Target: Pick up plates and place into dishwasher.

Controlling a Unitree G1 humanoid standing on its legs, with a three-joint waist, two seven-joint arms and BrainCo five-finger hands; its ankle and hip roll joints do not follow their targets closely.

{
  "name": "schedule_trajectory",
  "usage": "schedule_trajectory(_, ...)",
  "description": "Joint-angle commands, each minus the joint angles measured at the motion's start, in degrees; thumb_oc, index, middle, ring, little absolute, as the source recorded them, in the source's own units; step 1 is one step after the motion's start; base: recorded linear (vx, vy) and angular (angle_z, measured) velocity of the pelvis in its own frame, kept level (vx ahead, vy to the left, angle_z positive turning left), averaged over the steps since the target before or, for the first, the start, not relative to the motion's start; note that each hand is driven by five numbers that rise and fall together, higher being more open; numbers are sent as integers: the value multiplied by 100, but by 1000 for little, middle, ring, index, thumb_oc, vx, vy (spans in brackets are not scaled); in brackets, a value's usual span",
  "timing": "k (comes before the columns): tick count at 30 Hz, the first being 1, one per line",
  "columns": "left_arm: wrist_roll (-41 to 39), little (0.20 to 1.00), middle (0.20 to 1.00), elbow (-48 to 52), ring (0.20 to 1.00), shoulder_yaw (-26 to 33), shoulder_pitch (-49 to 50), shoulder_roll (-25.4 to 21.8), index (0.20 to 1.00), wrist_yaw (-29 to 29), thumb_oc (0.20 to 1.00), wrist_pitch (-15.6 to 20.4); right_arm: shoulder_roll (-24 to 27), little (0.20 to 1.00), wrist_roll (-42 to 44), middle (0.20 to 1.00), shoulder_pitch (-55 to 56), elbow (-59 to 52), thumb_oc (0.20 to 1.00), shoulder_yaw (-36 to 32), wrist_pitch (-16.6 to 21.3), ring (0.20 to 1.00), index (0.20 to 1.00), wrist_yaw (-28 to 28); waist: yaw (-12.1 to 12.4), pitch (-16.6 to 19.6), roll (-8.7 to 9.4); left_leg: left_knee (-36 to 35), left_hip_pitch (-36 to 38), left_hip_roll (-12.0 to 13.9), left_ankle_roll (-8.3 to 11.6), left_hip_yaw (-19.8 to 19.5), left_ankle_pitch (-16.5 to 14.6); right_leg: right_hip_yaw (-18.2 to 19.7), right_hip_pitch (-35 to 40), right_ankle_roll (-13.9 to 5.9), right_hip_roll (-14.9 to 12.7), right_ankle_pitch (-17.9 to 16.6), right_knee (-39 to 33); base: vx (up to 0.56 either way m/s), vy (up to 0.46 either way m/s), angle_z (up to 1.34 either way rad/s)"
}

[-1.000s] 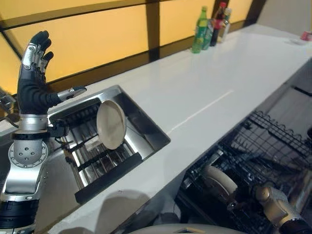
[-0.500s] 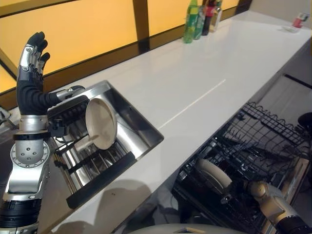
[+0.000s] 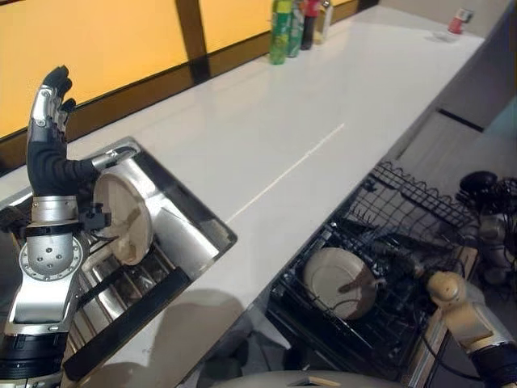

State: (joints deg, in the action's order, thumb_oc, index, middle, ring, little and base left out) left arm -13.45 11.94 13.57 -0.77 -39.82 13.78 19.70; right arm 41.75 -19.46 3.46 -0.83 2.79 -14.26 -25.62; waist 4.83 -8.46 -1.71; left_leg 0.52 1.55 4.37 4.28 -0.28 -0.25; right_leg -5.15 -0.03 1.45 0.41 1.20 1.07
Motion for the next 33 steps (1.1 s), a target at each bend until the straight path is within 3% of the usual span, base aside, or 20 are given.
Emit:
schedule_trajectory(1,359,1000,1000,-291,1000,560,75,-261,1000,192,1000,376,379,1000,363,1000,-364,-448,1000,-197,308,1000,1000,342,-36,280,199,115,-834,12,194,-219,288,3,627,-203,-31,649,73,-81,-26,-1)
schedule_trajectory(6,813,1000,1000,-601,1000,758,309,-493,1000,74,1000,200,372,1000,775,1000,-402,-972,1000,-657,482,1000,1000,902,-78,312,86,4,-803,67,211,-129,364,58,659,-218,5,680,90,-64,9,3)
schedule_trajectory(12,795,1000,1000,-881,1000,841,390,-647,1000,-247,1000,142,303,1000,993,1000,-132,-1216,1000,-1291,835,1000,1000,1422,-266,360,-12,84,-796,133,212,487,358,-190,697,-266,-85,671,84,-34,77,11)
schedule_trajectory(15,782,1000,1000,-825,1000,963,505,-649,1000,-258,1000,219,304,1000,1074,1000,54,-1274,1000,-1545,976,1000,1000,1536,-296,398,-28,61,-775,99,220,533,370,-208,736,-284,-127,652,49,-3,82,34)
schedule_trajectory(18,1113,1000,1000,-749,1000,1056,606,-727,1000,-162,1000,179,345,1000,1245,1000,26,-1321,1000,-1605,1053,1000,1000,1703,-241,444,-30,23,-699,18,201,389,329,-159,772,-301,-155,624,-20,18,60,9)
schedule_trajectory(23,2267,1000,1000,-837,1000,1350,1029,-1065,1000,116,1000,-15,387,1000,1457,1000,-226,-1390,1000,-1490,1024,1000,1000,1950,-16,504,-47,84,-658,-43,209,-281,239,51,777,-302,-182,596,-86,39,45,1)
schedule_trajectory(28,2653,1000,1000,-932,1000,1573,1368,-1480,1000,45,1000,-297,453,1000,1496,1000,-218,-1416,1000,-1421,990,1000,1000,1994,36,551,-148,-157,-594,-4,219,-171,343,-81,788,-350,-217,621,-82,38,93,-1)
schedule_trajectory(33,2831,1000,1000,-1021,1000,1575,1508,-1721,1000,-60,1000,-280,597,1000,1644,1000,-264,-1379,1000,-1414,933,1000,1000,2116,82,556,-164,-239,-563,-61,197,-211,361,-173,795,-386,-248,605,-124,60,79,8)
